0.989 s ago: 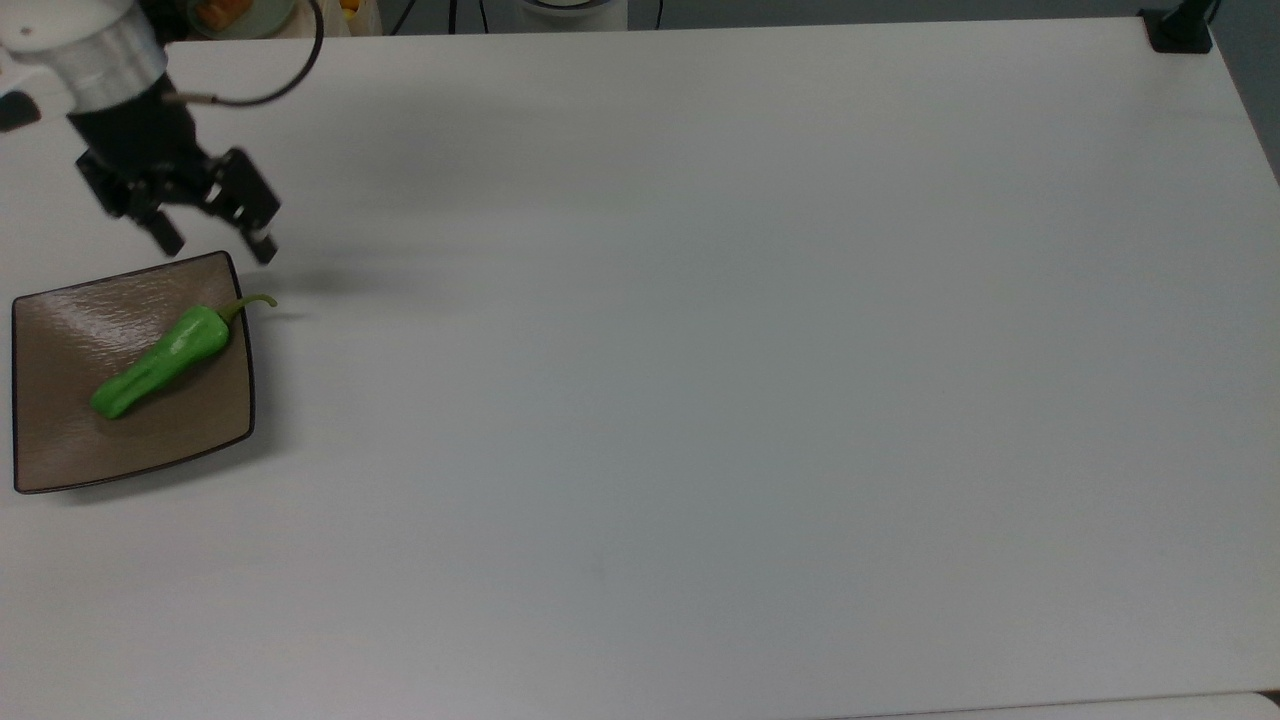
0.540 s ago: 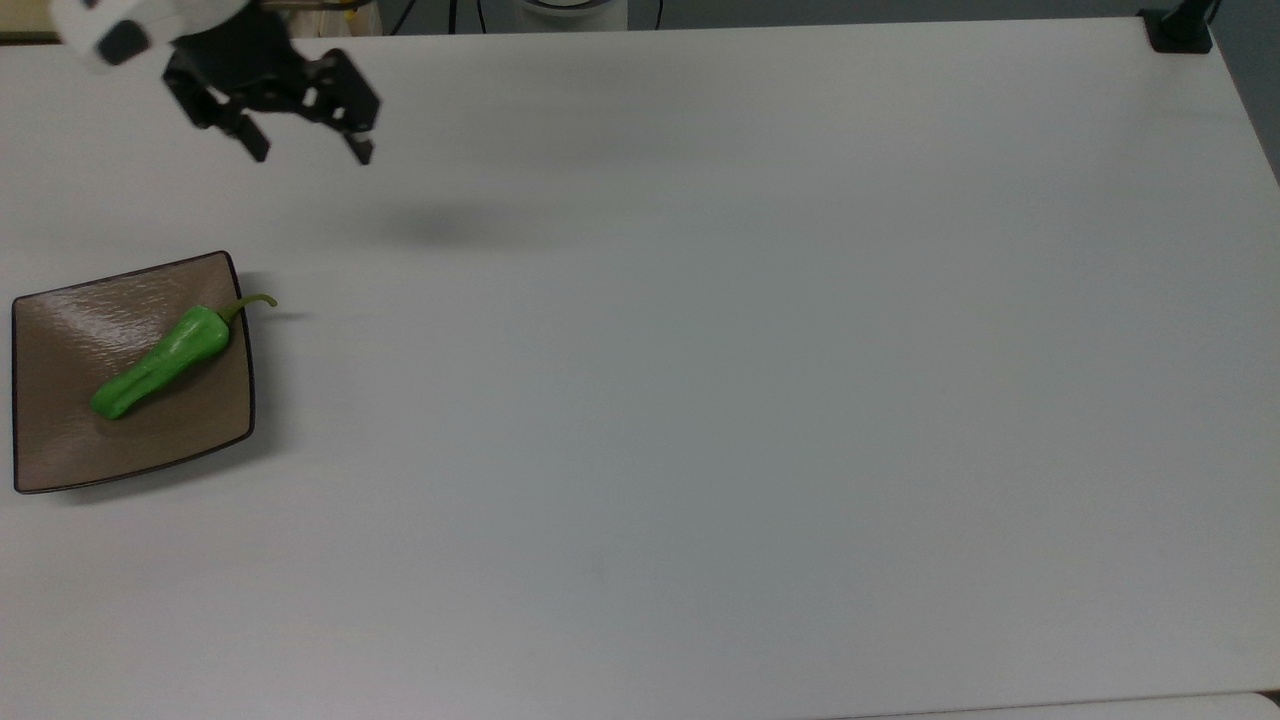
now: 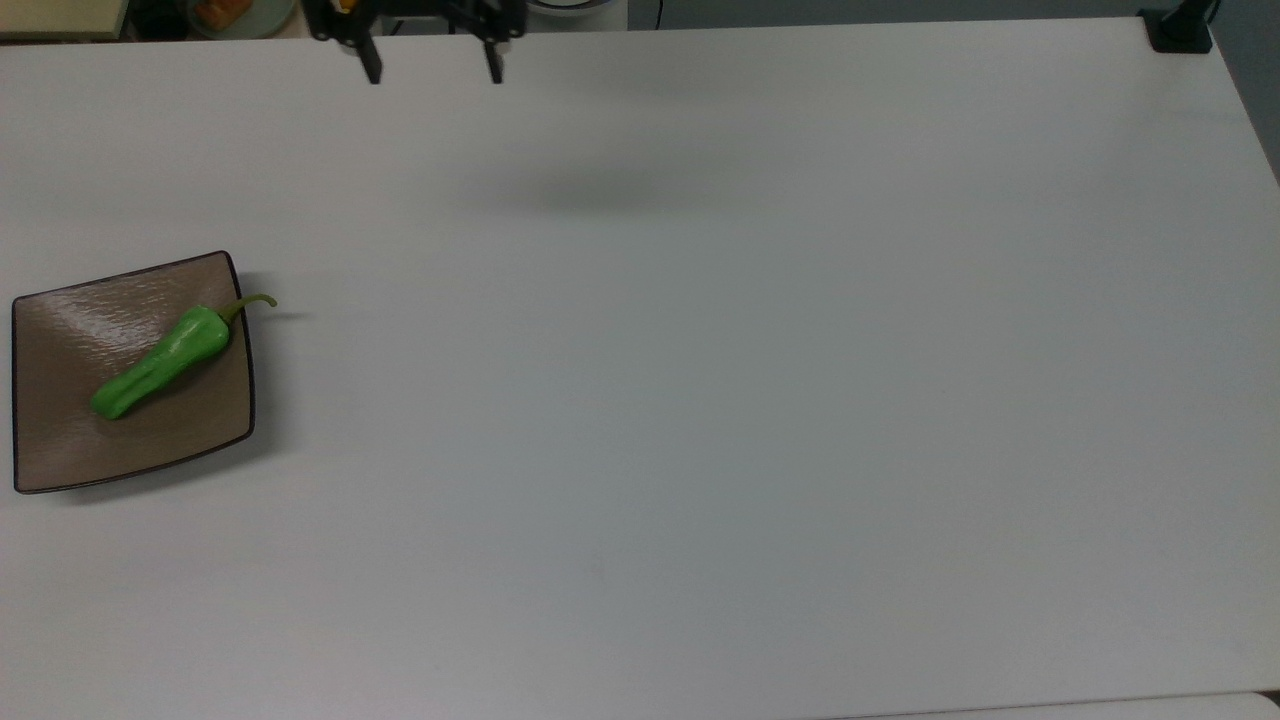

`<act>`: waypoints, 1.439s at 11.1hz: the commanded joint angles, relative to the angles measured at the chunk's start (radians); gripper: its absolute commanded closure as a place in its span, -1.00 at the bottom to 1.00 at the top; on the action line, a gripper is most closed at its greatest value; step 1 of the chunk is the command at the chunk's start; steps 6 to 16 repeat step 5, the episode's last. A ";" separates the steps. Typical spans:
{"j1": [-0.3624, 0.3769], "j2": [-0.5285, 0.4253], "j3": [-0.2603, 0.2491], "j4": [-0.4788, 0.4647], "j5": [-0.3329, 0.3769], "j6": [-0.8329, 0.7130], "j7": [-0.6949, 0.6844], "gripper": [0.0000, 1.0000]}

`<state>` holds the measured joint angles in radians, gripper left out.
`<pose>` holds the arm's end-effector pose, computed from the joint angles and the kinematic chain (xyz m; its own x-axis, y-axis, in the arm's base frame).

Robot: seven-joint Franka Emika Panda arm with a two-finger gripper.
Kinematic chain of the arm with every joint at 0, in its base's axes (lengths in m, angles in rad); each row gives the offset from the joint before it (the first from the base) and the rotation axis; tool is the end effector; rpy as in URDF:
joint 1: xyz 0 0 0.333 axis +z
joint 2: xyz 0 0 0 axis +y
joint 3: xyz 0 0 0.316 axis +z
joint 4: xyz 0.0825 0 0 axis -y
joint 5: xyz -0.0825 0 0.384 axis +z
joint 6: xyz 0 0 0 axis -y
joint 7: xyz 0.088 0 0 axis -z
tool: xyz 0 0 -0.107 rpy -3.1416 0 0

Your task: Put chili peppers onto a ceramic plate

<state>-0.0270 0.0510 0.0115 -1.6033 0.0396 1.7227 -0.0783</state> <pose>0.5831 -0.0055 0.5939 0.9959 0.0567 0.0712 0.0593 -0.9976 -0.0346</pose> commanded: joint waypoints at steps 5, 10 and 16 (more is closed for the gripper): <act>0.068 -0.019 -0.005 -0.056 -0.030 0.020 0.043 -1.00; 0.068 -0.019 -0.005 -0.056 -0.030 0.020 0.043 -1.00; 0.068 -0.019 -0.005 -0.056 -0.030 0.020 0.043 -1.00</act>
